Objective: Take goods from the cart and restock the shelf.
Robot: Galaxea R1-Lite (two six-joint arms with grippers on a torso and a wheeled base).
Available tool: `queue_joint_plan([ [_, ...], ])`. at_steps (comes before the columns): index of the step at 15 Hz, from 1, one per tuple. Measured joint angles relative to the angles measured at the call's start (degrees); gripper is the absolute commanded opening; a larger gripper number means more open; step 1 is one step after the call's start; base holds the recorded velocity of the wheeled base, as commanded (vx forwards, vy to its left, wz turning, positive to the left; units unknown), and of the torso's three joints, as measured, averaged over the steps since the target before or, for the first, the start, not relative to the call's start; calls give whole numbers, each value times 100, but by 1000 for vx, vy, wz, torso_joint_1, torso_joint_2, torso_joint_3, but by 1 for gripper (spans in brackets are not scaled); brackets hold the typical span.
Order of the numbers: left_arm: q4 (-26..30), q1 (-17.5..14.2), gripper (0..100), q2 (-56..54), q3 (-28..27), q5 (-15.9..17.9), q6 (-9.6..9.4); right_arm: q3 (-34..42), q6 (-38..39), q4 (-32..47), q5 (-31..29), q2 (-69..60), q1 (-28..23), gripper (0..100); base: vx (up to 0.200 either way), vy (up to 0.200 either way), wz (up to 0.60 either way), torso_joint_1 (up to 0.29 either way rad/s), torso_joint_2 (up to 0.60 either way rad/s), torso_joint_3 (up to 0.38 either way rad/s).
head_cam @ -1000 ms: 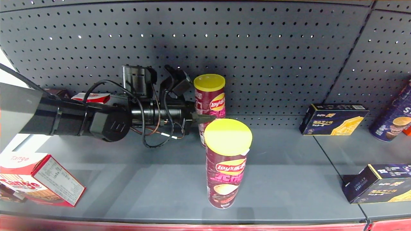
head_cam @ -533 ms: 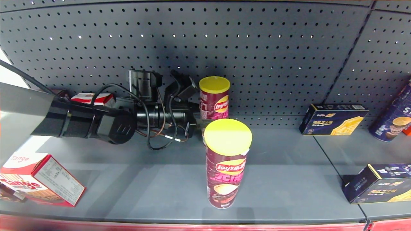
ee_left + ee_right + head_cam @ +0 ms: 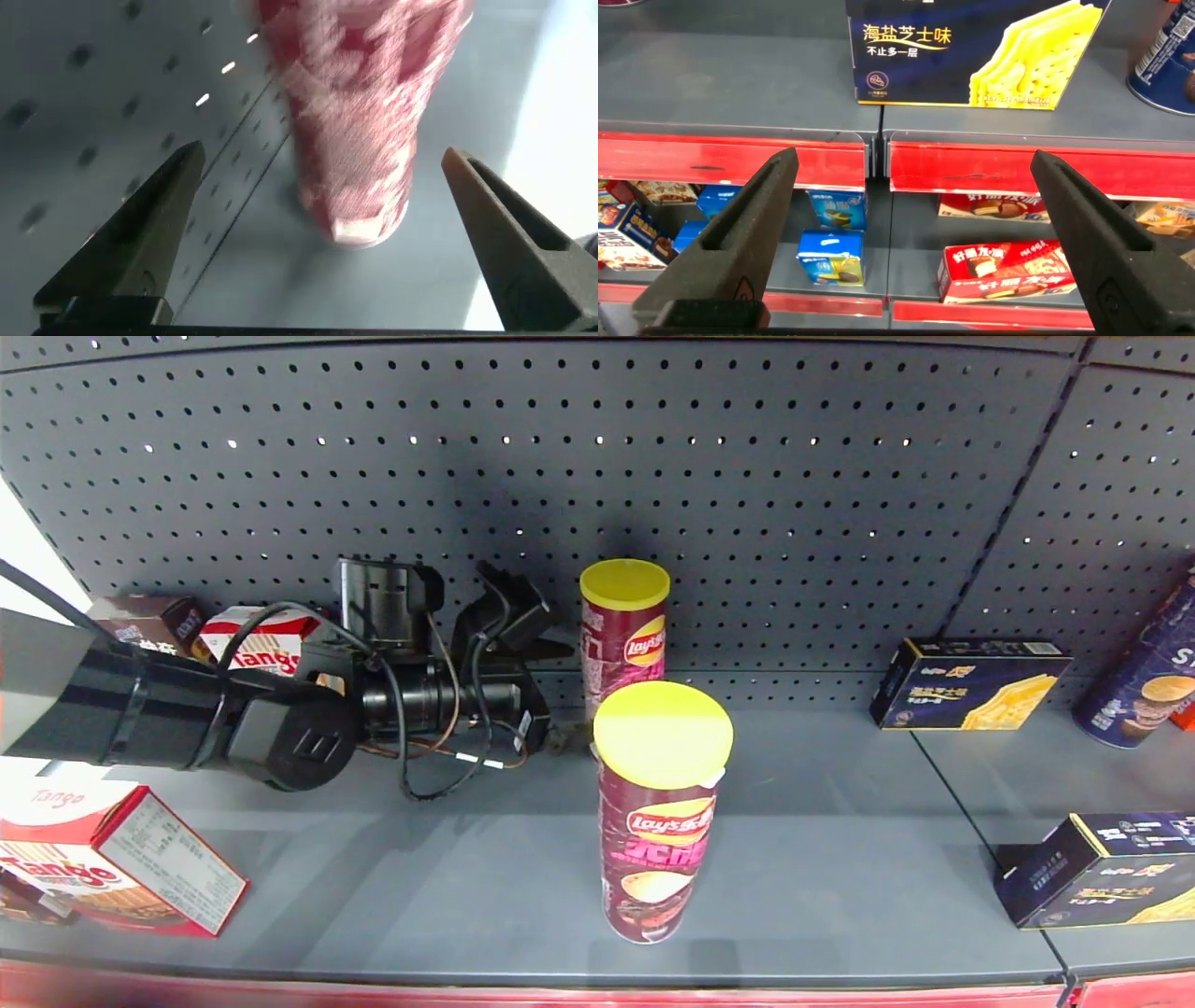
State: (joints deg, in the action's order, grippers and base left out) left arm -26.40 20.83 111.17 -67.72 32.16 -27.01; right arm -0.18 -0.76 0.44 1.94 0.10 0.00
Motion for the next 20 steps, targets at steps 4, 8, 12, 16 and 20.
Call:
queue_joint_plan([
  [4,-408,27,100,-251,534,-731,279,0,-2,0,2,0,0,100,0,0,0,0,0,0],
  [8,-416,80,100,-286,427,-884,362,0,-2,0,0,0,-2,100,0,0,0,0,0,0],
  [12,-635,99,100,-234,396,-1164,507,0,0,0,2,0,0,100,0,0,0,0,0,0],
  [16,-947,77,100,-157,407,-1334,767,0,0,0,2,0,0,100,0,0,0,0,0,0],
  [20,-951,49,100,-149,418,-1402,762,0,-2,0,2,0,0,100,0,0,0,0,0,0],
])
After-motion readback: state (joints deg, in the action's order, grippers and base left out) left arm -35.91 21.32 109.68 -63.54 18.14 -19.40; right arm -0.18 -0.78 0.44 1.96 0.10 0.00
